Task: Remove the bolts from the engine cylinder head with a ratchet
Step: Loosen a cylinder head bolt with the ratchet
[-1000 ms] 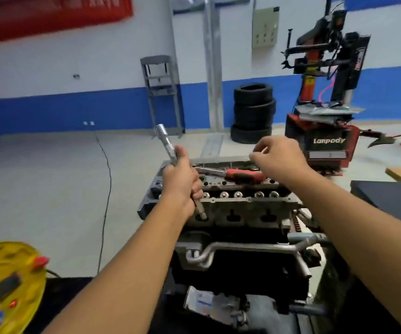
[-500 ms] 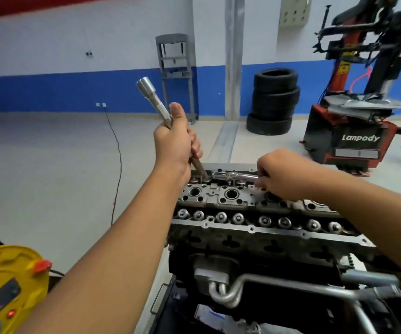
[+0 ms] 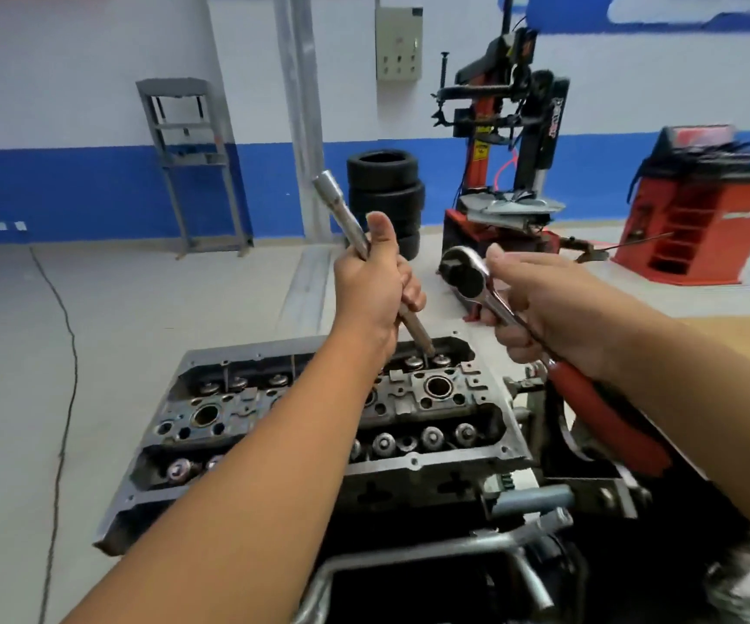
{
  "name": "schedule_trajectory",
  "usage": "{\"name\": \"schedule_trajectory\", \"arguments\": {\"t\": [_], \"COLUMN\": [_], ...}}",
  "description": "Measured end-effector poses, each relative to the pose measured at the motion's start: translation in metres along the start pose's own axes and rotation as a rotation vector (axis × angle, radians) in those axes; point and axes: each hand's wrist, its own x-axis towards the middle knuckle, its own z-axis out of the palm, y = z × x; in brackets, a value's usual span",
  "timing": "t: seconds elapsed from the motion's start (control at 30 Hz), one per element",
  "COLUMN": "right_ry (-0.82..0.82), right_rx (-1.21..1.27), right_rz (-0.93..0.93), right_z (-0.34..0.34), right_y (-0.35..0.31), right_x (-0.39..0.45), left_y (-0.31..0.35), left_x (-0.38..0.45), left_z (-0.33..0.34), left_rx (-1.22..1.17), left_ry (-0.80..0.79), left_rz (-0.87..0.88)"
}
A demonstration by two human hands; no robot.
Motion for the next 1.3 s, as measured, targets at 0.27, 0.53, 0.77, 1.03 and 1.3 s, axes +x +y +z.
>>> {"name": "schedule_trajectory", "arguments": {"t": [0.27, 0.53, 0.77, 1.03, 1.3], "right_ry": [0.076, 0.169, 0.260, 0.315, 0.341], "right_rx": [0.104, 0.023, -0.106, -0.208, -0.297], "right_rz": [-0.037, -0.139, -0.229, -0.317, -0.434], "right_z": [-0.046, -0.051, -0.047, -0.043, -0.035], "right_y": [-0.005, -0.002, -0.024, -0.061, -0.072], "right_x": [-0.012, -0.010, -0.002, 0.000, 0.016], "left_y": [-0.045, -0.059, -0.055, -0.051, -0.059], "left_x": [0.017, 0.016, 0.014, 0.022, 0.015], "left_z": [0.028, 0.034, 0.041, 0.031, 0.031], "left_rx": [0.122, 0.223, 0.361, 0.272, 0.263], "left_ry": [-0.058, -0.202, -0.418, -0.413, -0.419], "left_rz": [0.022, -0.033, 0.043, -0.097, -0.002]}}
